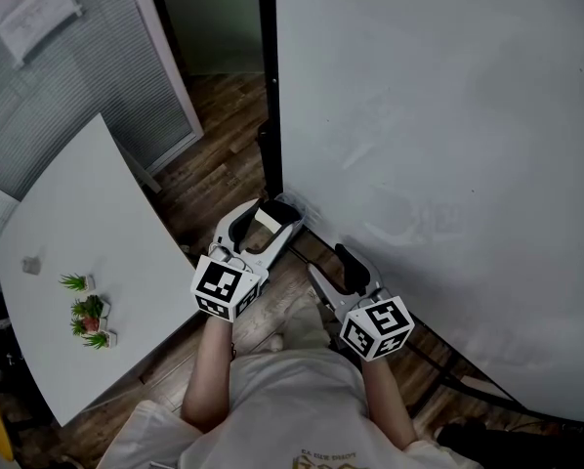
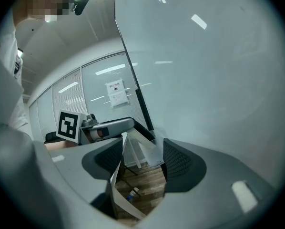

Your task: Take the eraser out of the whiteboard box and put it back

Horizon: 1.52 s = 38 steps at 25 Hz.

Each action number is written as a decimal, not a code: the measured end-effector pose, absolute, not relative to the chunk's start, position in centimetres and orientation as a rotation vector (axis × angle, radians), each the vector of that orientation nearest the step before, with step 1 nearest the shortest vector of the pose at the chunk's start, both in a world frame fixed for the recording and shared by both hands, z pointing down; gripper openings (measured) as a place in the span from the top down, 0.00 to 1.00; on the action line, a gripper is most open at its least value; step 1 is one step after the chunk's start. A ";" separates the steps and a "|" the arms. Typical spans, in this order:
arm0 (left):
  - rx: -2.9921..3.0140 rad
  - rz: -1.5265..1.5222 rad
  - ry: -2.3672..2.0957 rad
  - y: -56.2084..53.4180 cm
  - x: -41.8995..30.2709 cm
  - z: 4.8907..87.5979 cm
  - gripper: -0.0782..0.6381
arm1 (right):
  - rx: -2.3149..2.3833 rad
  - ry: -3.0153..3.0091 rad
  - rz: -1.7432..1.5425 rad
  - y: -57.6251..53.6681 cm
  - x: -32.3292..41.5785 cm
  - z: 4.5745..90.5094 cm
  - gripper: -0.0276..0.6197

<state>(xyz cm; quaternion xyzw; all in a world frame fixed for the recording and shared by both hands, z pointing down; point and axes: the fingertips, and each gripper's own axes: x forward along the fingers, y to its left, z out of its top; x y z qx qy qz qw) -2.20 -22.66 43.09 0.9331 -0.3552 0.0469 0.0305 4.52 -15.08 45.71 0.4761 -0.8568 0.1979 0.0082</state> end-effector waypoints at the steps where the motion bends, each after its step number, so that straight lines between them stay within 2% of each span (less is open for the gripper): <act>1: 2.875 0.146 -1.093 -22.7 -2.1 43.2 0.53 | 1.488 -2.679 0.620 -15.1 4.5 45.7 0.54; 38: 2.838 0.247 -1.048 -24.5 -0.5 47.3 0.52 | 1.460 -2.659 0.638 -15.9 4.3 46.9 0.54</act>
